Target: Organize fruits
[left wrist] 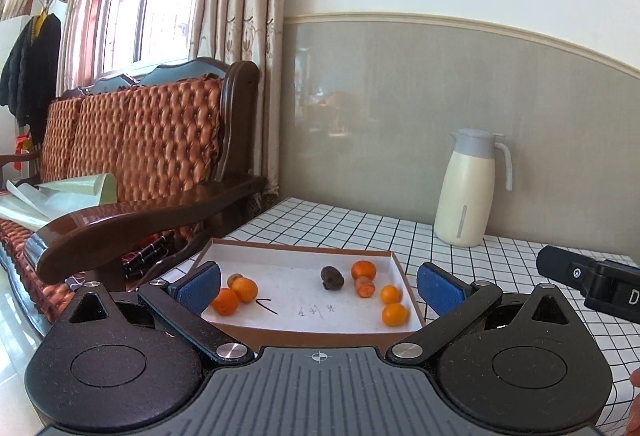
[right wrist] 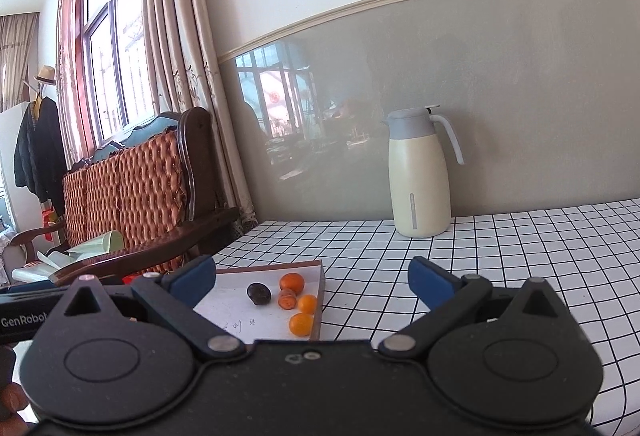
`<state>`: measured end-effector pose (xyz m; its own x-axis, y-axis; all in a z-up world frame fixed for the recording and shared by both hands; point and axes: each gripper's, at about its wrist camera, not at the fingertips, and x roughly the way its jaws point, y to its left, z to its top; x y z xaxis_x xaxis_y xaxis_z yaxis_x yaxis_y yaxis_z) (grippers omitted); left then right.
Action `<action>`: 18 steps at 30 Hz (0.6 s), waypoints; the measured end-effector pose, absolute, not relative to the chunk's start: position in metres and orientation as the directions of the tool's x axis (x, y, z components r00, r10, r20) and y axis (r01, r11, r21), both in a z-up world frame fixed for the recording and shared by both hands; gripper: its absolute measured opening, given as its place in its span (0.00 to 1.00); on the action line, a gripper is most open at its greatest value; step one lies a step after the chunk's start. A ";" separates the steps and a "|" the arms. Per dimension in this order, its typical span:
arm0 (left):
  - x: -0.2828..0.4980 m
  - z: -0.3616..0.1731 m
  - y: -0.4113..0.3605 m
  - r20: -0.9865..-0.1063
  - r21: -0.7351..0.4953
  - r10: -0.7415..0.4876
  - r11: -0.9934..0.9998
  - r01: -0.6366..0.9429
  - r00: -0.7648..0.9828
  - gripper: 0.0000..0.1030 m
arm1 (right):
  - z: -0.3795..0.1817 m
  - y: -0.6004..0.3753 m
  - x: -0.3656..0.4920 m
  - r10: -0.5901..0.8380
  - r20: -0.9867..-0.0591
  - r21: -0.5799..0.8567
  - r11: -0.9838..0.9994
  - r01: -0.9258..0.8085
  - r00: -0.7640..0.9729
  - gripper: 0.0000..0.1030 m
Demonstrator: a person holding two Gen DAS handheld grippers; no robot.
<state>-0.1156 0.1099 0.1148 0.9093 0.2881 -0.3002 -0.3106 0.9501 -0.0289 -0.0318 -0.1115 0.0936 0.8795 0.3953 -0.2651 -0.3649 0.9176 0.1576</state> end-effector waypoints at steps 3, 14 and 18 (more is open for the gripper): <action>-0.113 0.115 0.113 -0.306 -0.033 0.291 0.948 -0.315 0.907 1.00 | 0.092 -0.107 -0.029 0.404 -0.267 0.151 0.914 -0.376 0.875 0.94; -0.103 0.105 0.118 -0.358 0.005 0.306 0.945 -0.326 0.882 1.00 | 0.082 -0.101 -0.028 0.435 -0.270 0.200 0.898 -0.392 0.859 0.94; -0.102 0.103 0.119 -0.356 -0.009 0.300 0.946 -0.324 0.885 1.00 | 0.084 -0.101 -0.029 0.428 -0.260 0.184 0.902 -0.391 0.865 0.94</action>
<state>-0.1020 0.1191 0.1035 0.8850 0.2998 -0.3561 -0.3242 0.9460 -0.0092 -0.0292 -0.1013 0.0843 0.8653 0.4285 -0.2601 -0.3912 0.9017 0.1839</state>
